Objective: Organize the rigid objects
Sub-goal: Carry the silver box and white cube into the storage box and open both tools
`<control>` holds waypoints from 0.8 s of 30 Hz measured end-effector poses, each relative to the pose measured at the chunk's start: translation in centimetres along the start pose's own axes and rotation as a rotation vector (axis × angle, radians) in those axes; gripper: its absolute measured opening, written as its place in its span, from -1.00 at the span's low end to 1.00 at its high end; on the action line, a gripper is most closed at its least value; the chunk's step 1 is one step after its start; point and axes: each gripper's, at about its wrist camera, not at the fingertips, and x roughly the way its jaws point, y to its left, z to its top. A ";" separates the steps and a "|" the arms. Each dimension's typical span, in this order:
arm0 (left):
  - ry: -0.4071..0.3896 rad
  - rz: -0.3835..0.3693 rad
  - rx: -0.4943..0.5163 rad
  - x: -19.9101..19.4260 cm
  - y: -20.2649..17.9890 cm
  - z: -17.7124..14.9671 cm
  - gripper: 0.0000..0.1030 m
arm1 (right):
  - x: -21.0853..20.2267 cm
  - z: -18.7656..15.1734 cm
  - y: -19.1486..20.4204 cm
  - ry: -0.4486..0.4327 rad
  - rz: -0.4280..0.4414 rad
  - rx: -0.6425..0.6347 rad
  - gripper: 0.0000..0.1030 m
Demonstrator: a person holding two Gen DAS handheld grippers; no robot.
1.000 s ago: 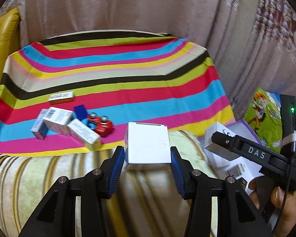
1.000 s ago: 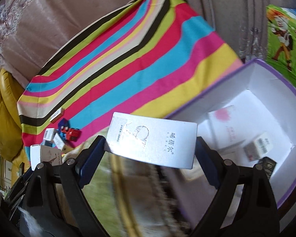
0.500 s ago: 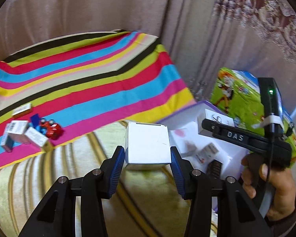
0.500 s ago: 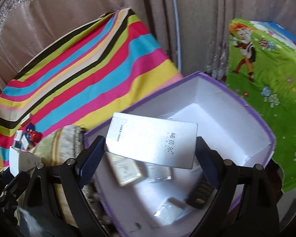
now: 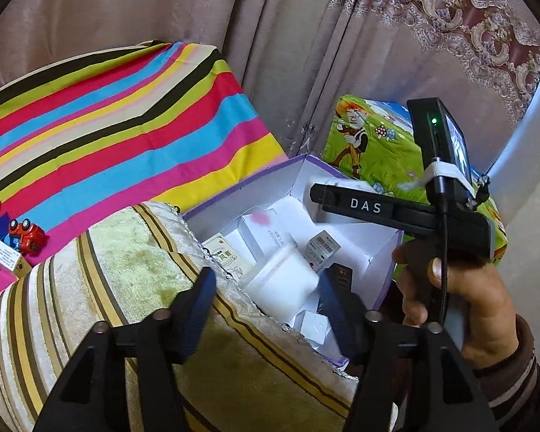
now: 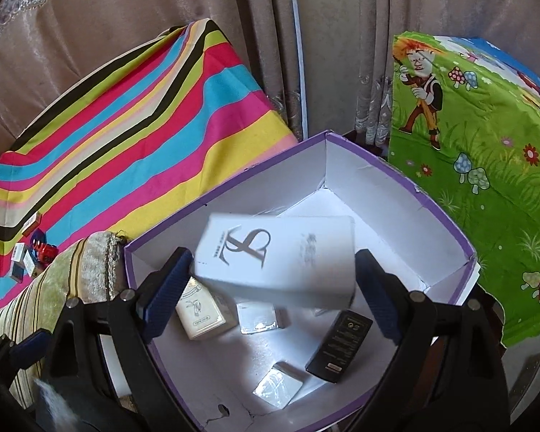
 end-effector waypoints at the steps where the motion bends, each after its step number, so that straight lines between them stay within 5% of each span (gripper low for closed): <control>1: -0.004 -0.005 -0.003 -0.1 0.0 0.0 0.24 | 0.1 0.0 0.1 0.003 -0.001 -0.003 0.79; 24: -0.082 0.078 -0.156 -2.9 5.2 0.1 0.24 | -0.7 -0.3 3.6 0.012 0.033 -0.087 0.79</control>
